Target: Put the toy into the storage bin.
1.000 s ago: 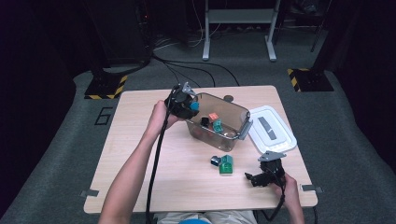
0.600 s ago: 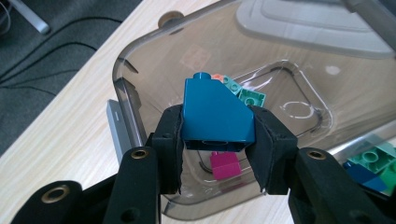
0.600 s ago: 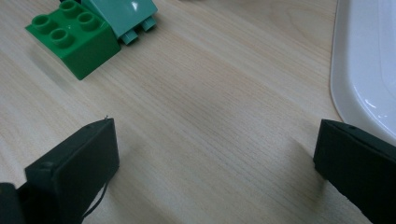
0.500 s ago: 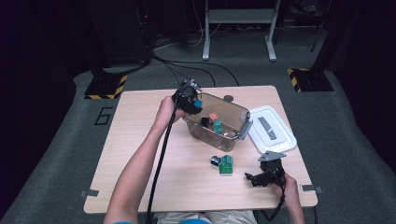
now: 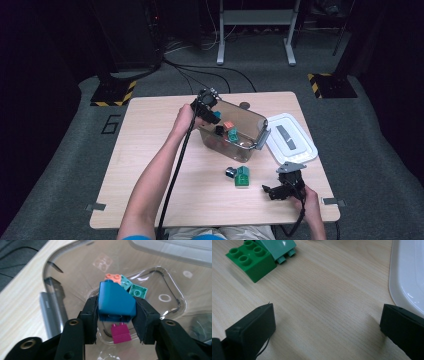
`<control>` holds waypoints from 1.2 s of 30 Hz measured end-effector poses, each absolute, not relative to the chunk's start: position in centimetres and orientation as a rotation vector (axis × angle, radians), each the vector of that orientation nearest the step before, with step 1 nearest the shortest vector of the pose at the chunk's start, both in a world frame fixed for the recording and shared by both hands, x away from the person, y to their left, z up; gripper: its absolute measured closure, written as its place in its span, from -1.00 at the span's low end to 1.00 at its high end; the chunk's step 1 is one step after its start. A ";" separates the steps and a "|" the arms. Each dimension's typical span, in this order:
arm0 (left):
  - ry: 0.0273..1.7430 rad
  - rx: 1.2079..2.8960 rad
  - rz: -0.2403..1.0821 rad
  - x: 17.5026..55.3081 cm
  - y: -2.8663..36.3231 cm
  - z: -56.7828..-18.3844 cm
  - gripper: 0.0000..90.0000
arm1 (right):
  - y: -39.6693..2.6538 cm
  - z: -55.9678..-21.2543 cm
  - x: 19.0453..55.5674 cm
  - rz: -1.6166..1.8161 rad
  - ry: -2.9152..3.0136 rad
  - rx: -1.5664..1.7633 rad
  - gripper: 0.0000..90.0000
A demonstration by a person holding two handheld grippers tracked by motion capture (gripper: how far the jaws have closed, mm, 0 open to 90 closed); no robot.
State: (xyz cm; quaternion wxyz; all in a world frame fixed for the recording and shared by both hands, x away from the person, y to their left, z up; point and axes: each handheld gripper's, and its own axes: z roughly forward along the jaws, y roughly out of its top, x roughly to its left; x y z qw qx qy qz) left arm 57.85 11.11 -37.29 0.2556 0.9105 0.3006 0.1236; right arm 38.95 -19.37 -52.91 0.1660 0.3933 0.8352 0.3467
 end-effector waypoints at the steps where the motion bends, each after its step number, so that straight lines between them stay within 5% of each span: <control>1: 0.819 2.469 0.337 57.7 11.1 -37.2 -0.05 | -19.4 -52.9 38.9 0.987 2.378 1.121 -1.00; 10: 0.809 2.439 0.386 56.1 11.6 -35.6 -0.62 | -19.4 -52.9 38.9 0.988 2.378 1.119 -1.00; 24: 0.735 2.399 0.460 50.3 13.2 -33.8 -0.73 | -19.4 -52.9 38.9 0.988 2.378 1.120 -1.00; 36: 0.753 2.379 0.431 47.3 14.5 -37.1 -0.78 | -19.4 -52.9 38.9 0.988 2.378 1.120 -1.00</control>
